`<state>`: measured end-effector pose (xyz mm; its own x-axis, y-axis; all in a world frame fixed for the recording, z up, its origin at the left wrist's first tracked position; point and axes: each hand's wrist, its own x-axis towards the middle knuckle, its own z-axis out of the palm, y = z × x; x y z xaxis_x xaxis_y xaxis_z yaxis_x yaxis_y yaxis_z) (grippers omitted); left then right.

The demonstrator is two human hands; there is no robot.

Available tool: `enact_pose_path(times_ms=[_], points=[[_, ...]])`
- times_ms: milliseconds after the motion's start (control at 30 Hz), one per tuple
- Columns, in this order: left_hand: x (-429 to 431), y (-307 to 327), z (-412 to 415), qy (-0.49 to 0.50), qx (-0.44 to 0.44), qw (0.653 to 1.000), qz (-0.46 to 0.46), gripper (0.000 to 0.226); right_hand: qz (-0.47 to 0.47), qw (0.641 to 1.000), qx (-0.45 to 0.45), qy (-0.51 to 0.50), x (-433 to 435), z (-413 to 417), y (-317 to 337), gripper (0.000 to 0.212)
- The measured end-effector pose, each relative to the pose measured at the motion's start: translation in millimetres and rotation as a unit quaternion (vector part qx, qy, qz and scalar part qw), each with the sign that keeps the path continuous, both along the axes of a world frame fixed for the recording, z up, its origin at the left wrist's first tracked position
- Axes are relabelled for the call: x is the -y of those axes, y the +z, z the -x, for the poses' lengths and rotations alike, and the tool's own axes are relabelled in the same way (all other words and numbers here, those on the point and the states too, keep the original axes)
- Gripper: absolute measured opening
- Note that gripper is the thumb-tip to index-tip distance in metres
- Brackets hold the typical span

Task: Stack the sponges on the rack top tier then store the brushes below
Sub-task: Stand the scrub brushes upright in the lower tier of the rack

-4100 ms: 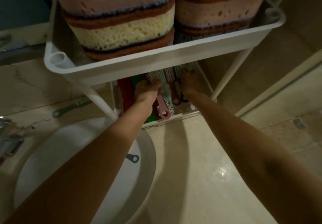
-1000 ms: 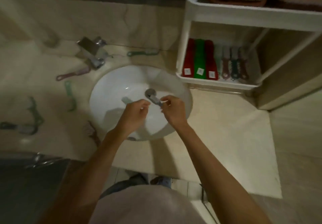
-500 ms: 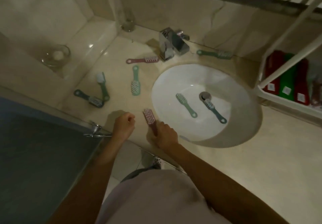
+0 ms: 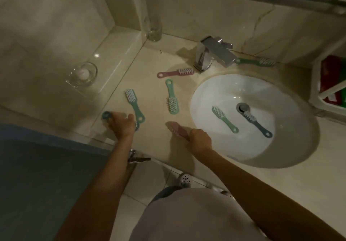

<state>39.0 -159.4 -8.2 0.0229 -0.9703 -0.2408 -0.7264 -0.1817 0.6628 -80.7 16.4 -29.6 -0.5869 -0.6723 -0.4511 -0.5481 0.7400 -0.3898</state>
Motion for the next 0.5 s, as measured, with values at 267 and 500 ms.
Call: enact_pose_path(times_ms=[267,500], points=[[24.1,-23.2,-1.5,0.047,0.025,0.996,-0.078,0.080,-0.025,0.999,0.033,0.007,14.9,-1.5,3.6,0.032],[34.2,-26.7,2.8,0.029,0.064,0.994,-0.081,0.073,0.012,0.999,0.040,-0.027,18.2,2.5,13.9,0.023]])
